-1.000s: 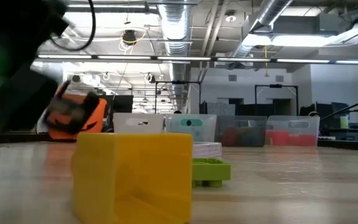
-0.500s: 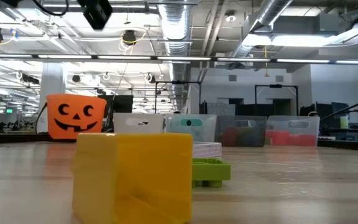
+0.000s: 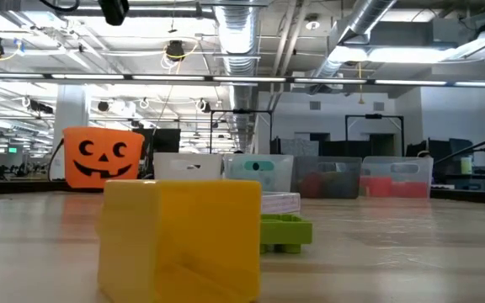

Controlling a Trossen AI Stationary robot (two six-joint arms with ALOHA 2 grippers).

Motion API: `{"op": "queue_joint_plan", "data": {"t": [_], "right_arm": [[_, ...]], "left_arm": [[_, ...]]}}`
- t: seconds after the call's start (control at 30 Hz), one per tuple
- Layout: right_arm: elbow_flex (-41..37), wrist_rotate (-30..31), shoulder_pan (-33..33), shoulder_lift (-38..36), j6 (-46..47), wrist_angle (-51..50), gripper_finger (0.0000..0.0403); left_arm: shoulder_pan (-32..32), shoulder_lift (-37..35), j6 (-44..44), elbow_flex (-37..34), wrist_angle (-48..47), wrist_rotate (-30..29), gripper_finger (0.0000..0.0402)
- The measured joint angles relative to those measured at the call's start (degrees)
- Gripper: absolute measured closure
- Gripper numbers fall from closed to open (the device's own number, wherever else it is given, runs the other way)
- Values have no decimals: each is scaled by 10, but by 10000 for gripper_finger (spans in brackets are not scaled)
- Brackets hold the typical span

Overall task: Pick & Place Toys
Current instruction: Put the large green game piece into the right transparent bin

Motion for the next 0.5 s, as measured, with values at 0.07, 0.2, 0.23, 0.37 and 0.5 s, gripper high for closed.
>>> {"op": "queue_joint_plan", "data": {"t": [0.07,0.2,0.23,0.37,0.5], "right_arm": [[0,-39,-22,0,8,-16,278],[0,-104,-59,0,25,-23,278],[0,-113,-65,0,26,-23,278],[0,-121,-84,0,26,-24,278],[0,-125,-91,0,26,-28,278]], "left_arm": [[-6,3,1,6,-8,0,276],[-9,11,13,29,-67,1,276],[-9,14,19,33,-83,1,276],[-5,27,22,44,-91,0,276],[-1,48,24,56,-92,0,276]]}}
